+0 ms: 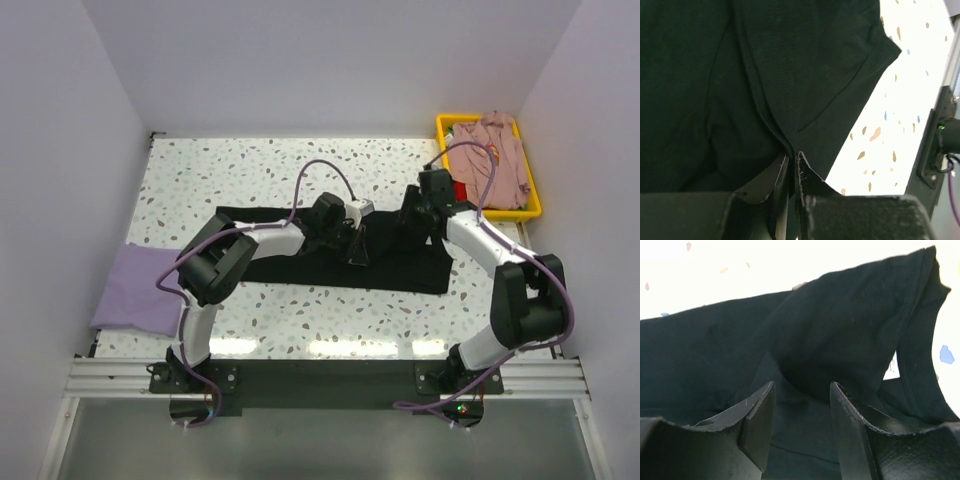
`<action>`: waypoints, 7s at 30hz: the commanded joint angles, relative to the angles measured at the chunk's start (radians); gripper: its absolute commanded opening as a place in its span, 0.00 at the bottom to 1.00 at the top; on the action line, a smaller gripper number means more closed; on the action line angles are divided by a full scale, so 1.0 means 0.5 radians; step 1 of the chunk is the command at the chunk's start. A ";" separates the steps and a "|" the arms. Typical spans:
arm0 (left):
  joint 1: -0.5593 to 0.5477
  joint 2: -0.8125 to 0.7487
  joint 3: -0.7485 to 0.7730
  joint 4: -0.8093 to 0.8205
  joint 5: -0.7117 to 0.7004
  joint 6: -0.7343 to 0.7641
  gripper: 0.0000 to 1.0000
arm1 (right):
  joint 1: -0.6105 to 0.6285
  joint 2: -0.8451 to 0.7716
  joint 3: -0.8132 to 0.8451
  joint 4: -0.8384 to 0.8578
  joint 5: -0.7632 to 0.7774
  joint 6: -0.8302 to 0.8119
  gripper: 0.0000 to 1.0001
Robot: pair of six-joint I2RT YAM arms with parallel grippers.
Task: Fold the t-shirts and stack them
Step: Fold the tshirt
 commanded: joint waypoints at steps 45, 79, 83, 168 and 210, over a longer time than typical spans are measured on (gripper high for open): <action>-0.004 -0.262 0.315 -0.783 -0.466 0.233 0.24 | 0.054 -0.739 -0.785 0.139 -0.298 0.178 0.05; -0.044 -0.071 0.297 -0.516 -0.107 0.055 0.41 | 0.171 -1.000 -0.969 0.151 -0.209 0.331 0.31; -0.044 -0.053 0.269 -0.540 -0.180 0.045 0.39 | 0.171 -0.985 -0.911 0.102 -0.139 0.325 0.32; 0.048 -1.188 -1.053 -0.694 -1.356 -0.620 0.11 | 0.269 1.215 1.390 -0.370 0.058 -0.098 0.67; 0.042 -1.295 -1.081 -0.258 -0.932 -0.691 0.30 | 0.238 0.753 1.415 -0.420 -0.043 -0.221 0.85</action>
